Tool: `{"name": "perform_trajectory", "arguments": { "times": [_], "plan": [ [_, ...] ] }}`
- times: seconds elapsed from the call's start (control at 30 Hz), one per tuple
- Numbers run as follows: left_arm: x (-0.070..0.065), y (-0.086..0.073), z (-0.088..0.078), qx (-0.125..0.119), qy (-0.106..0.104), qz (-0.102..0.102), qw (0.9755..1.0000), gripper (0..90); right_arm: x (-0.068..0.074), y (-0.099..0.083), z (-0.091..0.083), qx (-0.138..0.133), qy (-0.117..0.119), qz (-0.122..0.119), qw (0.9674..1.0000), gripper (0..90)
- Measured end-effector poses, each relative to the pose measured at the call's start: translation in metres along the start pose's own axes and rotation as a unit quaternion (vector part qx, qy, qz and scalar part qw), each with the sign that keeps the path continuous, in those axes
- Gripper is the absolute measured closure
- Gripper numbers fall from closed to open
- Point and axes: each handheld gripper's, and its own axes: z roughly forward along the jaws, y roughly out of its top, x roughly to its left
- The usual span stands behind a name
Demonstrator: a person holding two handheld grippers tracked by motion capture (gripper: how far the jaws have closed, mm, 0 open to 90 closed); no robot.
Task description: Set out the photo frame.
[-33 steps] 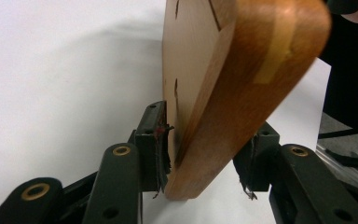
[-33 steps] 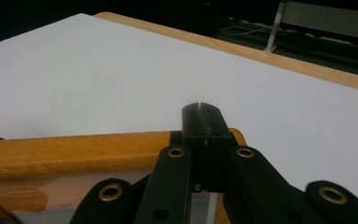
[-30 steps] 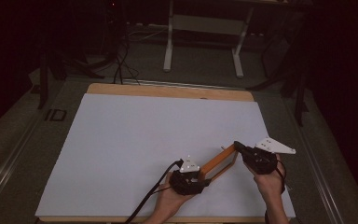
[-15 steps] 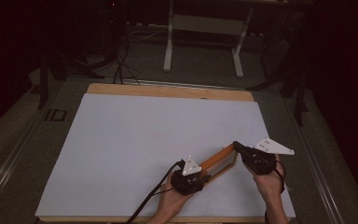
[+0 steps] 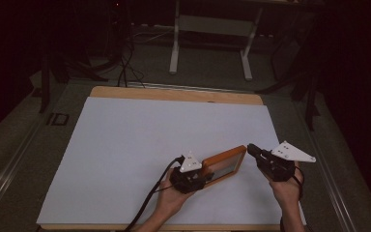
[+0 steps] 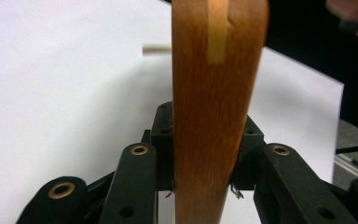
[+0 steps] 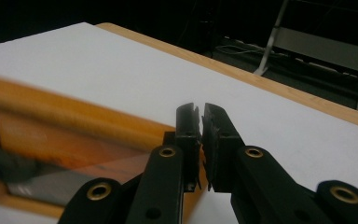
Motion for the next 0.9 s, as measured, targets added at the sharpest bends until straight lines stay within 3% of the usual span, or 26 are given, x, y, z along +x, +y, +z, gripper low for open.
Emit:
{"name": "perform_trajectory", "arguments": {
  "times": [0.03, 0.13, 0.17, 0.2, 0.23, 0.37, 0.53, 0.67, 0.7, 0.73, 0.77, 0.8, 0.83, 0.87, 0.9],
  "plan": [
    [0.006, 0.008, -0.011, -0.001, -0.005, 0.001, 1.0000, 69.1, -0.001, 0.000, 0.000, 0.000, 0.000, 0.001, 1.0000, 83.9],
    [0.011, 0.015, -0.019, 0.002, -0.007, 0.009, 0.9999, 69.1, -0.001, 0.001, 0.000, 0.000, 0.001, 0.002, 1.0000, 83.7],
    [0.017, 0.023, -0.028, 0.011, -0.009, 0.025, 0.9996, 69.1, -0.001, 0.001, 0.001, 0.002, 0.003, 0.003, 1.0000, 83.6],
    [0.017, 0.023, -0.028, 0.011, -0.009, 0.025, 0.9996, 69.1, -0.001, 0.001, 0.001, 0.002, 0.003, 0.003, 1.0000, 83.6],
    [0.023, 0.030, -0.035, 0.020, -0.017, 0.039, 0.9989, 69.1, 0.000, 0.000, 0.003, 0.004, 0.004, 0.002, 1.0000, 83.5],
    [0.034, 0.041, -0.048, 0.033, -0.027, 0.055, 0.9975, 69.1, 0.004, 0.000, 0.007, 0.010, 0.013, -0.004, 0.9999, 82.5],
    [0.037, 0.046, -0.059, 0.038, -0.022, 0.070, 0.9966, 69.0, 0.007, 0.001, 0.009, 0.013, 0.020, -0.009, 0.9997, 80.6],
    [0.039, 0.051, -0.066, 0.043, -0.031, 0.079, 0.9955, 68.9, 0.010, 0.002, 0.012, 0.018, 0.031, -0.012, 0.9993, 78.2],
    [0.039, 0.053, -0.068, 0.046, -0.037, 0.088, 0.9944, 69.0, 0.011, 0.002, 0.014, 0.021, 0.048, -0.014, 0.9985, 72.8],
    [0.039, 0.053, -0.068, 0.046, -0.037, 0.088, 0.9944, 68.9, 0.011, 0.002, 0.014, 0.021, 0.048, -0.014, 0.9985, 72.8],
    [0.038, 0.057, -0.069, 0.058, -0.045, 0.102, 0.9920, 68.9, 0.014, 0.002, 0.016, 0.028, 0.072, -0.017, 0.9969, 67.8],
    [0.038, 0.057, -0.069, 0.058, -0.045, 0.102, 0.9920, 68.9, 0.014, 0.002, 0.016, 0.028, 0.072, -0.017, 0.9969, 67.8],
    [0.037, 0.058, -0.068, 0.065, -0.052, 0.113, 0.9902, 68.9, 0.016, 0.003, 0.019, 0.035, 0.100, -0.016, 0.9943, 62.6],
    [0.037, 0.058, -0.068, 0.065, -0.052, 0.113, 0.9902, 68.9, 0.016, 0.003, 0.019, 0.035, 0.100, -0.016, 0.9943, 62.6],
    [0.036, 0.060, -0.067, 0.068, -0.055, 0.119, 0.9890, 68.8, 0.020, 0.003, 0.023, 0.043, 0.130, -0.019, 0.9904, 57.2]
  ]
}}
